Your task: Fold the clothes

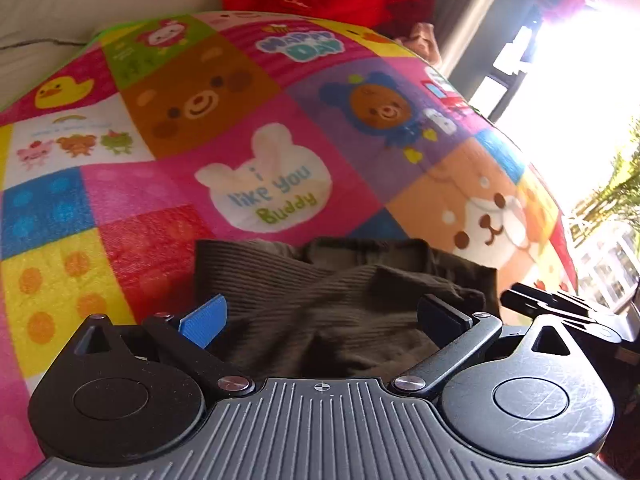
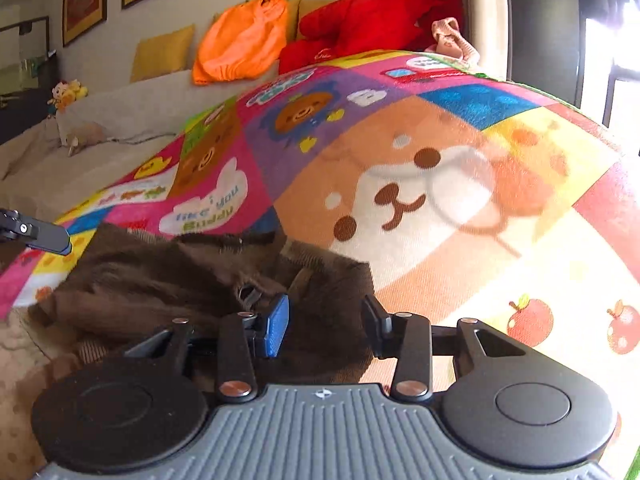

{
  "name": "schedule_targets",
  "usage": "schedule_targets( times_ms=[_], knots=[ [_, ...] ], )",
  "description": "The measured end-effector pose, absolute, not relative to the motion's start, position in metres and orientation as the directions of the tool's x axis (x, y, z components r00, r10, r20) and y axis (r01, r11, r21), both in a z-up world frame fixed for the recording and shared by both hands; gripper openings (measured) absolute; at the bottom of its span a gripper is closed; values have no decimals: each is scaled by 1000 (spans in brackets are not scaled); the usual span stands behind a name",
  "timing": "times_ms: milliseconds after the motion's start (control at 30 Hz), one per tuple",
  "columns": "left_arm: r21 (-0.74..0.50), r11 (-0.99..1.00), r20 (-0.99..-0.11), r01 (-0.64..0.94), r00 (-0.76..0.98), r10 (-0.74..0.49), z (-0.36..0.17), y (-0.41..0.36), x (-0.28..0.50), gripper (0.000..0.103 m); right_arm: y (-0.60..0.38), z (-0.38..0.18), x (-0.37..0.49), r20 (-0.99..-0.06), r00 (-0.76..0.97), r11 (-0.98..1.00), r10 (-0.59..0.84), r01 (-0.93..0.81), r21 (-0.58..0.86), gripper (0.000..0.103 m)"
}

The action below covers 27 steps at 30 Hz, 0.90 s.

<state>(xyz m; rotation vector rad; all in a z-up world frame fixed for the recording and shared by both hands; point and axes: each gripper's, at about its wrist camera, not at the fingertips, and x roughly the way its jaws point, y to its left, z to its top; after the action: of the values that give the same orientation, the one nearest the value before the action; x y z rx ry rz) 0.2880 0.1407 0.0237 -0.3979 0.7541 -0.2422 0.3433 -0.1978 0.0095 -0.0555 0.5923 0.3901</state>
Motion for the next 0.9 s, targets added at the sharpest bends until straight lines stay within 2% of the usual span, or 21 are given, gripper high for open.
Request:
schedule_targets(
  times_ms=[133,267,433,467,500,533,567,600,700,900],
  knots=[
    [-491,870,-659,-35,668,-345,-1,163,318,103,-207,4,369,-580,743,939,334,-317,135,41],
    [-511,859,-654,-33,664,-363,-14,165,334,102,-209,-9,390,-581,720,925,381,-301,233,43],
    [-517,856,-635,8,667,-390,-18,152,349,96,-187,-16,409,-607,677,909,415,-340,242,43],
    [-507,862,-641,13,663,-387,-18,150,349,87,-182,-17,413,-613,669,905,421,-348,243,39],
    [-497,867,-648,18,657,-385,-18,147,349,68,-178,-19,417,-618,660,902,428,-355,245,32],
    [-494,869,-655,24,647,-391,-18,146,348,56,-177,-17,416,-616,658,899,433,-362,246,15],
    [-491,871,-660,25,643,-390,-18,145,345,34,-178,-13,409,-607,664,897,438,-367,245,12],
    [-487,873,-662,27,640,-389,-18,145,341,20,-180,-8,403,-598,669,895,442,-373,244,11],
    [-494,867,-632,58,661,-404,-6,148,317,14,-191,10,375,-561,685,884,465,-395,250,9],
    [-535,828,-520,166,707,-479,37,157,228,12,-221,42,285,-510,679,847,528,-461,264,7]
  ],
)
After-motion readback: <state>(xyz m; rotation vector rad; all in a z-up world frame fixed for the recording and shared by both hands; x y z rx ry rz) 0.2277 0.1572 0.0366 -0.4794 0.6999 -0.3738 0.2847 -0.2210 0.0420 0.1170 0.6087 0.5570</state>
